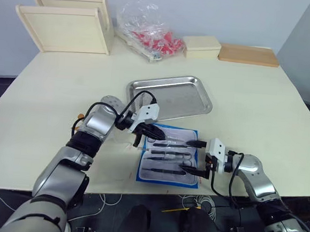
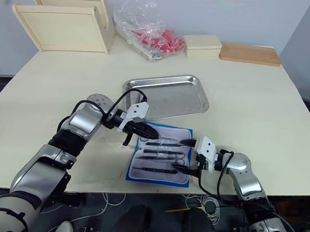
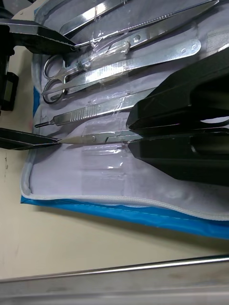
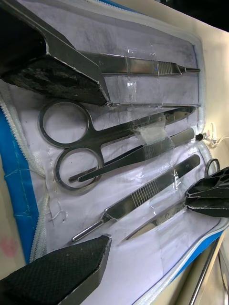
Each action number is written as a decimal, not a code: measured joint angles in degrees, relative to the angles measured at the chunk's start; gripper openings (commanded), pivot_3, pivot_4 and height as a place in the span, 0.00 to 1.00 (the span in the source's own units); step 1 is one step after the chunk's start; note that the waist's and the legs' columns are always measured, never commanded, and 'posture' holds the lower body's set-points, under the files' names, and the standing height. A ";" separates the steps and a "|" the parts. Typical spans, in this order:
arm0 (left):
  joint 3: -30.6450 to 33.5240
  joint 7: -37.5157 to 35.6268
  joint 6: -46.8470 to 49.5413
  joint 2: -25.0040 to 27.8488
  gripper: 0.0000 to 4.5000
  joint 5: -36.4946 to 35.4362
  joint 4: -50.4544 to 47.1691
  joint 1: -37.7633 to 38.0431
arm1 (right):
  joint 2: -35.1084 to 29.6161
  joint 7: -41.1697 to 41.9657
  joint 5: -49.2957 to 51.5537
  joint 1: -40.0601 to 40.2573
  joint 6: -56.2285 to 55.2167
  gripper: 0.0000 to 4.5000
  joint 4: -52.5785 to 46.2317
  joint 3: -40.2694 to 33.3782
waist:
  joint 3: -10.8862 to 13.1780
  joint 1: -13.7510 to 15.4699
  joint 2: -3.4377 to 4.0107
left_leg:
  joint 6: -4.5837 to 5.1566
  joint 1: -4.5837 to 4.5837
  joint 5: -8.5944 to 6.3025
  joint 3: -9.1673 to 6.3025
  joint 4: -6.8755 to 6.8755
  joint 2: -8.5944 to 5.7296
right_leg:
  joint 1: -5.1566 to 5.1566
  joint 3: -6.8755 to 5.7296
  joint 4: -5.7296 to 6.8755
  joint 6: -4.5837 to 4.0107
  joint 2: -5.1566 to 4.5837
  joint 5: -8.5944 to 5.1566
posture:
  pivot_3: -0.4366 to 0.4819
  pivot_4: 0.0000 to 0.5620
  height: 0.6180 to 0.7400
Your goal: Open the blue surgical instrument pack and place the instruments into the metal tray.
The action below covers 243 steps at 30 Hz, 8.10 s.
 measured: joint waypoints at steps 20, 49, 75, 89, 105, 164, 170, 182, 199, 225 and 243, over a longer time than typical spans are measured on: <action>-3.72 -0.50 9.70 3.65 0.01 2.71 -8.68 -2.66 | 0.60 -0.40 -0.15 -0.09 -0.03 1.00 0.04 -0.01 | 0.09 -0.22 0.07 | 0.00 0.01 0.00 0.02 -0.01 0.12 | -0.03 0.08 0.00 -0.02 0.16 0.01 | 0.48 0.27 1.00; -4.83 -3.85 7.35 13.20 0.01 5.04 -12.67 -3.97 | 1.54 -1.03 -0.55 -0.13 -0.21 1.00 0.54 -0.01 | 0.19 -0.23 0.18 | 0.00 0.07 0.00 0.22 -0.01 0.63 | -0.09 0.38 0.00 -0.12 0.58 0.04 | 0.48 0.27 1.00; 5.22 3.51 22.65 14.62 0.01 -3.49 -17.70 -4.48 | 1.93 -1.02 -0.73 -0.18 -0.72 1.00 0.88 -0.01 | 0.18 -0.16 0.14 | 0.00 0.06 0.00 0.25 -0.01 0.68 | -0.14 0.73 0.00 -0.19 1.02 0.07 | 0.48 0.27 1.00; 17.75 40.46 38.08 -4.64 0.01 -5.53 -25.18 2.81 | 1.97 -0.89 -0.97 -0.18 -0.74 1.00 0.94 -0.01 | 0.08 -0.07 -0.03 | -0.01 0.16 0.00 0.26 -0.01 0.69 | -0.05 0.81 0.02 -0.16 1.05 0.21 | 0.48 0.27 1.00; 20.75 80.47 39.00 -28.14 0.01 3.11 -29.82 9.79 | 2.25 -0.89 -1.11 -0.23 -0.73 1.00 0.97 -0.02 | -0.10 -0.06 -0.24 | -0.03 0.23 0.00 0.13 -0.02 0.66 | 0.05 0.90 0.01 -0.23 1.07 0.36 | 0.48 0.27 1.00; 27.31 88.53 26.20 -33.86 0.99 -1.91 -15.95 5.81 | 2.16 -0.86 -1.17 -0.44 -0.71 1.00 1.27 -0.03 | -0.12 -0.04 -0.20 | -0.10 0.24 0.02 0.17 -0.02 0.64 | 0.11 0.63 -0.03 -0.22 1.09 0.36 | 0.48 0.27 1.00; 22.23 75.52 23.02 -28.33 0.99 -4.50 -19.53 7.86 | 2.17 -0.85 -1.17 -0.44 -0.71 1.00 1.25 -0.03 | -0.12 -0.09 -0.18 | -0.11 0.25 0.02 0.20 -0.02 0.64 | 0.11 0.64 -0.03 -0.34 1.08 0.29 | 0.48 0.27 1.00; 16.63 46.10 17.02 -12.96 0.99 -11.88 -23.75 15.22 | 2.17 -1.15 -1.17 0.06 -0.71 1.00 0.71 -0.18 | 0.00 -0.07 0.01 | -0.11 0.21 0.02 0.11 -0.05 0.74 | 0.05 0.64 -0.07 -0.45 0.96 0.23 | 0.48 0.27 1.00; 17.77 -2.46 -6.79 10.38 0.99 -19.11 -11.52 15.76 | 1.54 -0.79 -1.14 0.64 -0.71 1.00 -0.13 -0.21 | 0.13 0.15 0.22 | -0.10 0.03 0.00 0.15 -0.16 0.84 | -0.18 0.63 -0.22 -0.60 0.62 0.13 | 0.48 0.27 1.00; -8.50 -4.73 -22.16 24.84 0.99 -33.51 -1.33 5.14 | 1.46 -0.60 -0.99 0.75 -0.71 1.00 -0.30 -0.43 | 0.12 0.33 0.11 | -0.09 -0.20 0.01 0.36 -0.19 0.75 | -0.40 0.56 -0.22 -0.60 0.88 0.11 | 0.48 0.27 1.00; -2.94 -2.58 -27.60 3.91 0.42 -12.11 13.13 2.38 | 1.79 -0.96 -0.99 0.64 -0.72 1.00 -0.19 -0.30 | 0.05 0.28 -0.01 | -0.08 -0.20 0.02 0.52 -0.14 0.73 | -0.38 0.61 -0.09 -0.62 1.09 0.11 | 0.48 0.27 1.00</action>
